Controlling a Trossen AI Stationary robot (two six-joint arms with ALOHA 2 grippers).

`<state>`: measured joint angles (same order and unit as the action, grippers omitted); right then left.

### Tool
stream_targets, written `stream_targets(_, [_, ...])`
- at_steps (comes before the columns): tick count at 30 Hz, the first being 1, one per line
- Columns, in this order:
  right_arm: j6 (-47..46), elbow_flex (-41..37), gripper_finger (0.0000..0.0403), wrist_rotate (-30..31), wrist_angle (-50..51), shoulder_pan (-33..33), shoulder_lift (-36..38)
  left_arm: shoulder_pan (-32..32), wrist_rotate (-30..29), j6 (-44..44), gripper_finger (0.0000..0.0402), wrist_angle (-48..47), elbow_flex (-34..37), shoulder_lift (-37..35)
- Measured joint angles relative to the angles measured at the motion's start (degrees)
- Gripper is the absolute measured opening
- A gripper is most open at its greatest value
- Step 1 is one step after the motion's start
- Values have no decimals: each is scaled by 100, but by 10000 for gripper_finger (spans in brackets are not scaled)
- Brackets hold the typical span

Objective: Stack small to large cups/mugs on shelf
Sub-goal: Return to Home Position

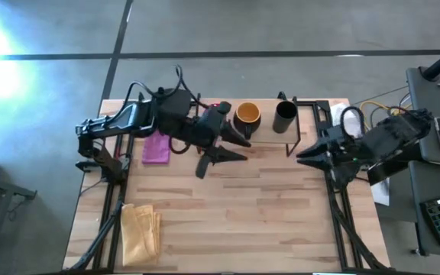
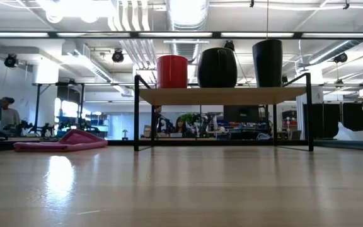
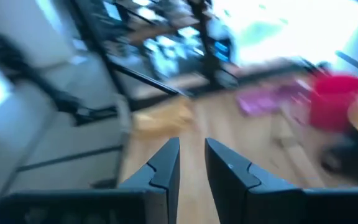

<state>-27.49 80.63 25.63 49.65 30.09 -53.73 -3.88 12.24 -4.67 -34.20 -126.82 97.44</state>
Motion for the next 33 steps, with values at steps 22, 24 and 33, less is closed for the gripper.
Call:
stream_targets(22, [801, -2246, 68, -1640, -2719, -37, 1955, 831, 848, -983, 146, 4134, 4141, -1417])
stream_targets(24, [856, -2623, 68, -1641, -2961, -37, 2448, 923, 542, -917, 146, 4205, 4634, -1915])
stream_targets(33, [1296, -4132, 68, -1817, -3795, -35, 3959, 979, 977, -902, 146, 6868, 7484, -3580])
